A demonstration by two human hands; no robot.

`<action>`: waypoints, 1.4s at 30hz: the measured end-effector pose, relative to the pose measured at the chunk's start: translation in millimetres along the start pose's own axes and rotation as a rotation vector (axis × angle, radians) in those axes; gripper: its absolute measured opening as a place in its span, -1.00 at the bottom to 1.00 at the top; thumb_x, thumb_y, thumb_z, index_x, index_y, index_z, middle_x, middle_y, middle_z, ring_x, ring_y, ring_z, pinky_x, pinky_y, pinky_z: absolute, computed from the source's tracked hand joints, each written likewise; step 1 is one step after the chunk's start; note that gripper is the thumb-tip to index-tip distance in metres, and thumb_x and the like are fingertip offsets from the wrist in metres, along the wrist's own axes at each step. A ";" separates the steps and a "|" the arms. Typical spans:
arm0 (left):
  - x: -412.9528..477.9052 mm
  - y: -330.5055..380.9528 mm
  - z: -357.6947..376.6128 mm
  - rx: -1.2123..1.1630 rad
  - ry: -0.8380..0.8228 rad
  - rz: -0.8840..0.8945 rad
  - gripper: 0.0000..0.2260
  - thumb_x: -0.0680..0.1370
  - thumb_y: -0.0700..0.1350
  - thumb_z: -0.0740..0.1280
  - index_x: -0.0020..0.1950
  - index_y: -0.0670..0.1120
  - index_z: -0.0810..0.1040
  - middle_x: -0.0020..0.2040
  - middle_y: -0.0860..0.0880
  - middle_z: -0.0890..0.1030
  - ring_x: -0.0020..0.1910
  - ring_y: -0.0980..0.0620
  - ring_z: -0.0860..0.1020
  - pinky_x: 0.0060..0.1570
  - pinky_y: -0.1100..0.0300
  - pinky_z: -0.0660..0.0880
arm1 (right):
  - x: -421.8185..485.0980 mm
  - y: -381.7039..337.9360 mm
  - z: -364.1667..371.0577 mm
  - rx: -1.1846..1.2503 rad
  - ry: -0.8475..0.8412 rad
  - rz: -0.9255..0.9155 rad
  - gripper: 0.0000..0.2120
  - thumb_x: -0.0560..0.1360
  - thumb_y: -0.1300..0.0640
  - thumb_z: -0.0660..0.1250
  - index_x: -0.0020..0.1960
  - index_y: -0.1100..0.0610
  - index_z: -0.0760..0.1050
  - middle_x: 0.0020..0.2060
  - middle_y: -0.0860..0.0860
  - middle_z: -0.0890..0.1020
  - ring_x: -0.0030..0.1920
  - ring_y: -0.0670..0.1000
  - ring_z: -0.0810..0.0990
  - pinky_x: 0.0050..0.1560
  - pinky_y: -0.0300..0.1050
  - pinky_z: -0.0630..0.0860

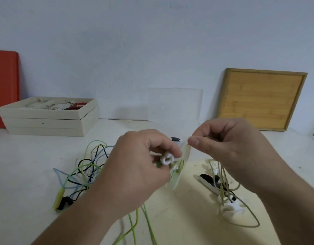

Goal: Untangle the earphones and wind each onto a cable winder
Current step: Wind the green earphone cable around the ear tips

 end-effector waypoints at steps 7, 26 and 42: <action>0.1 -6.0 0.0 -0.222 -0.080 -0.188 -0.66 0.36 -0.43 0.44 -0.23 0.05 0.70 -0.28 0.01 0.72 -0.30 0.04 0.71 -0.38 0.36 0.46 | 3.3 9.1 0.6 0.035 0.070 0.012 -0.77 0.34 -0.13 0.43 -0.28 0.04 0.63 -0.56 -0.05 0.35 -0.49 -0.03 0.23 -0.50 -0.24 0.22; 4.5 -10.6 -14.0 -0.601 0.207 -0.166 -0.68 0.22 -0.47 0.52 -0.24 -0.07 0.72 -0.25 -0.11 0.72 -0.25 -0.01 0.68 -0.17 0.21 0.61 | 0.5 19.6 37.8 0.085 -0.198 0.102 -0.66 0.63 0.07 0.25 -0.26 -0.03 0.65 -0.45 -0.02 0.40 -0.45 -0.08 0.32 -0.39 -0.27 0.28; -3.1 -18.8 -31.5 -0.224 0.458 -0.200 -0.80 0.42 -0.32 0.45 -0.18 -0.01 0.65 -0.35 0.04 0.70 -0.54 0.00 0.41 -0.53 0.30 0.31 | -9.9 1.3 39.3 -0.233 -0.382 0.046 -0.74 0.59 -0.14 0.28 -0.15 -0.07 0.64 -0.34 -0.03 0.65 -0.29 0.11 0.59 -0.15 0.03 0.54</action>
Point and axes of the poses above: each hand's wrist, its own x-axis towards the middle knuckle, its own z-axis out of the palm, y = z × x, the point moved 6 cm from there along x, towards the middle knuckle
